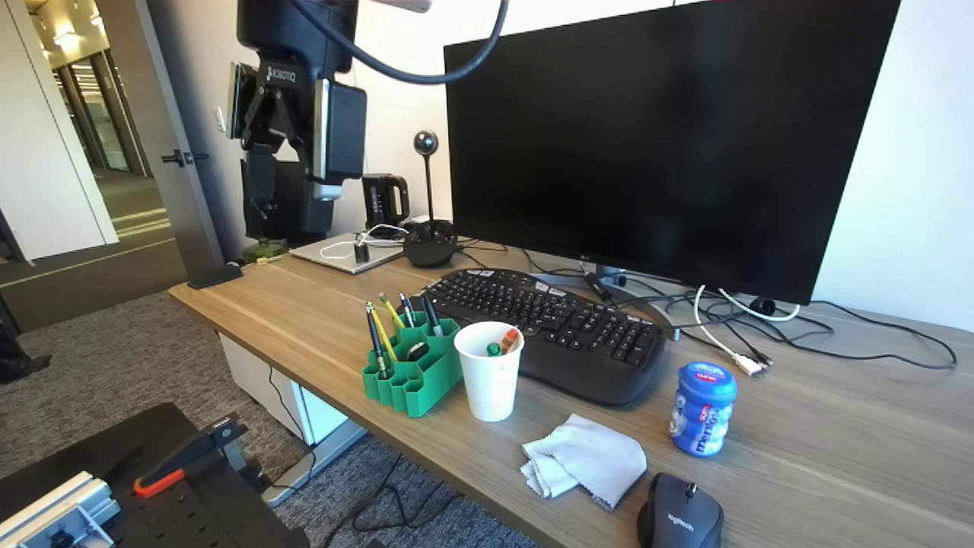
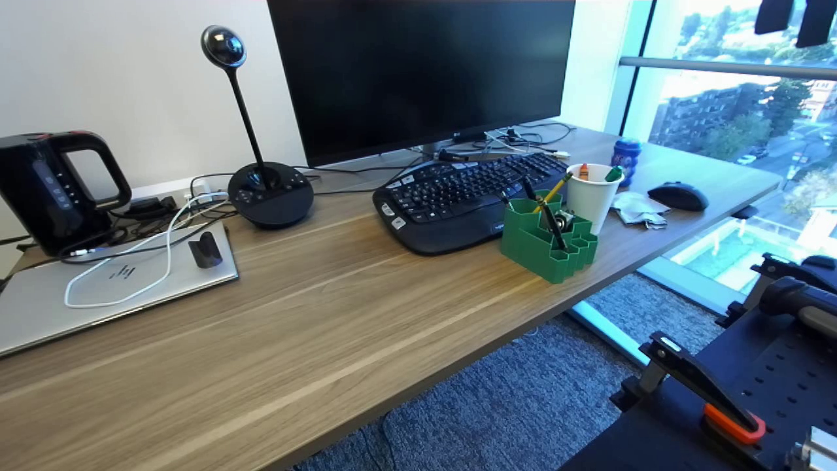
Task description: Move the black marker into the cup
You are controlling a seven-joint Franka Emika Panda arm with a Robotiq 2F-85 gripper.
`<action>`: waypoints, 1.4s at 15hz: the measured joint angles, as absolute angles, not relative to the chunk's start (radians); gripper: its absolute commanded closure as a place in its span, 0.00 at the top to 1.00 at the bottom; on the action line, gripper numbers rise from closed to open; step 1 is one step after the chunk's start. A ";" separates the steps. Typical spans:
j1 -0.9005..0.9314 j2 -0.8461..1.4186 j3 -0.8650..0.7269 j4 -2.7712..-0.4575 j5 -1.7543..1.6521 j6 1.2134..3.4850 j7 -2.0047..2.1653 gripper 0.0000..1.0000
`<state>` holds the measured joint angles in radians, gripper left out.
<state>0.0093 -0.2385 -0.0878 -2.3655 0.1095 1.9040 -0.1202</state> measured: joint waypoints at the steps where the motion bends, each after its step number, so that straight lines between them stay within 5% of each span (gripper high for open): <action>1: 0.009 -0.237 -0.087 -2.366 0.108 1.904 -0.120 1.00; 21: 0.003 0.020 -0.043 -2.144 -0.005 1.878 -0.072 1.00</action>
<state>0.0034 0.0195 -0.0426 -2.1442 -0.0046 1.8780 -0.0717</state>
